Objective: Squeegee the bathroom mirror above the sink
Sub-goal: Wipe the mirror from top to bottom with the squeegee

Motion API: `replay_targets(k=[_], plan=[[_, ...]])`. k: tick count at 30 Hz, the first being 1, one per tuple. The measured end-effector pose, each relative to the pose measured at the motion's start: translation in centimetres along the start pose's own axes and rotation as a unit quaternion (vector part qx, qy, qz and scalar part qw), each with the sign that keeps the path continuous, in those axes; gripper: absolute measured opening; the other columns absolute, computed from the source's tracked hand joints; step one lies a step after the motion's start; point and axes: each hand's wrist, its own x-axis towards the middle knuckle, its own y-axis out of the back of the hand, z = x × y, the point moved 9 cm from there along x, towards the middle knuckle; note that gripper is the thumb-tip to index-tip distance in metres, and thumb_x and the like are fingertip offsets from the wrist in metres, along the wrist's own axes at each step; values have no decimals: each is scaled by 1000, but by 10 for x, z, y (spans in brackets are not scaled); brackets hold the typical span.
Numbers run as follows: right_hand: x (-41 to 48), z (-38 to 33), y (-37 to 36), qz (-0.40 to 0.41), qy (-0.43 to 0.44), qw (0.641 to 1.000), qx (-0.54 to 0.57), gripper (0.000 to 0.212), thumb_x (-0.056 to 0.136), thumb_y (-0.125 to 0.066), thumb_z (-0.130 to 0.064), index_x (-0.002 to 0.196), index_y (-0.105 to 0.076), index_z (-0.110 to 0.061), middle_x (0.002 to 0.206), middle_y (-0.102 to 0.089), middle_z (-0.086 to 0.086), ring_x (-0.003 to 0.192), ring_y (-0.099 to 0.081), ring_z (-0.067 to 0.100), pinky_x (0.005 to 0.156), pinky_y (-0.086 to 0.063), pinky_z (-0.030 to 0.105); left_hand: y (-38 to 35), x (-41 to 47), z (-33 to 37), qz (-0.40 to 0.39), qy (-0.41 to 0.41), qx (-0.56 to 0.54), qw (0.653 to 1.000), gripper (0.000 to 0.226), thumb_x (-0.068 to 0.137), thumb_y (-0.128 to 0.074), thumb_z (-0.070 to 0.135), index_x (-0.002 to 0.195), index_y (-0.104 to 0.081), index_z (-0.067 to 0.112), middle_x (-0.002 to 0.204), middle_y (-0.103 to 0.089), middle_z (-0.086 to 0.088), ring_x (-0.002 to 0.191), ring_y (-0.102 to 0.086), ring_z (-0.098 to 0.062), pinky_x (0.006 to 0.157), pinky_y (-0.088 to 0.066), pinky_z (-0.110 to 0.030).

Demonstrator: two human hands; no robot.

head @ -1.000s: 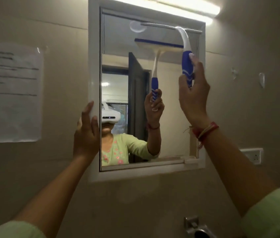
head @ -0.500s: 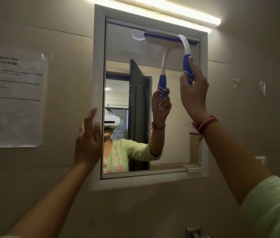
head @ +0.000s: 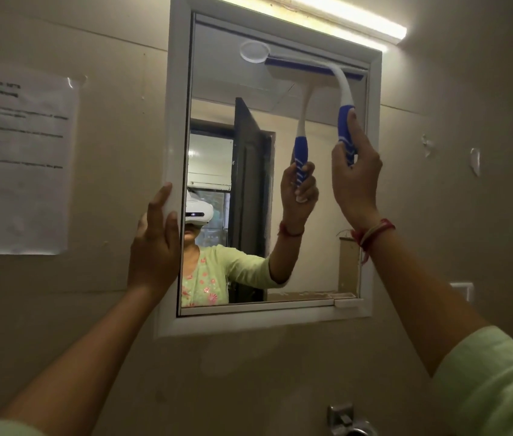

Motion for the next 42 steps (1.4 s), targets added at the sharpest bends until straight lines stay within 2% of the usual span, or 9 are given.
replay_targets(k=[5,8,12,16,21,27,34,38,42], plan=[[-59,27,7,13,-1,1000,22,48,94,-48,-2,140,-36,-6,100,-54,-20,72,-55,-9,70,-48,7,1,-1,-1,16,16,17,1000,42,100,-33,21,142,-29,23,133,-48,-20,87,-58,-34,67,-37,-28],[-86,34,9,3,-11,999,33,50,93,-50,-6,140,-35,-7,107,-61,9,74,-57,-2,74,-50,11,0,-1,-2,14,24,21,999,42,100,-33,21,142,-29,23,134,-48,-19,95,-57,-39,73,-38,-30],[-51,28,6,0,0,1000,17,48,94,-50,-7,140,-36,-9,105,-52,-7,79,-57,1,77,-49,8,1,-1,-1,17,13,19,1000,42,100,-33,20,141,-30,22,136,-46,-19,103,-56,-39,77,-39,-31],[-15,23,5,4,5,999,36,45,95,-49,-9,138,-40,-7,123,-48,-8,97,-52,-19,80,-43,0,2,-1,0,23,6,21,999,41,100,-33,21,141,-31,22,137,-46,-18,107,-54,-40,79,-37,-32],[-63,36,16,4,-5,999,53,47,94,-49,-5,138,-38,-17,110,-52,-34,84,-59,-13,73,-46,1,1,-2,1,28,9,27,999,41,100,-33,22,141,-30,23,137,-46,-17,106,-54,-42,77,-36,-32],[-99,47,22,-14,-20,998,49,51,93,-50,-8,137,-32,-28,110,-48,-27,84,-57,-8,76,-48,6,1,-1,-1,28,11,32,999,41,100,-32,23,141,-30,22,137,-46,-18,106,-54,-42,79,-41,-38],[-83,40,16,4,-7,998,55,48,94,-50,-7,138,-34,-21,100,-53,-45,83,-58,-11,74,-46,2,2,-2,-1,35,10,30,999,41,100,-33,20,140,-30,25,140,-44,-12,113,-51,-40,84,-42,-40],[-133,53,24,-4,-19,997,69,48,92,-47,-23,138,-34,-23,100,-54,-33,79,-57,-4,73,-48,6,1,-2,-1,36,14,25,999,41,100,-34,20,141,-30,25,142,-43,-9,118,-48,-36,89,-40,-38],[-152,63,25,-11,-40,995,90,49,93,-48,-7,138,-34,-20,103,-56,-35,82,-58,-7,74,-47,5,0,-1,-2,37,7,24,999,41,100,-33,20,141,-30,24,141,-43,-11,119,-48,-36,88,-37,-33]])
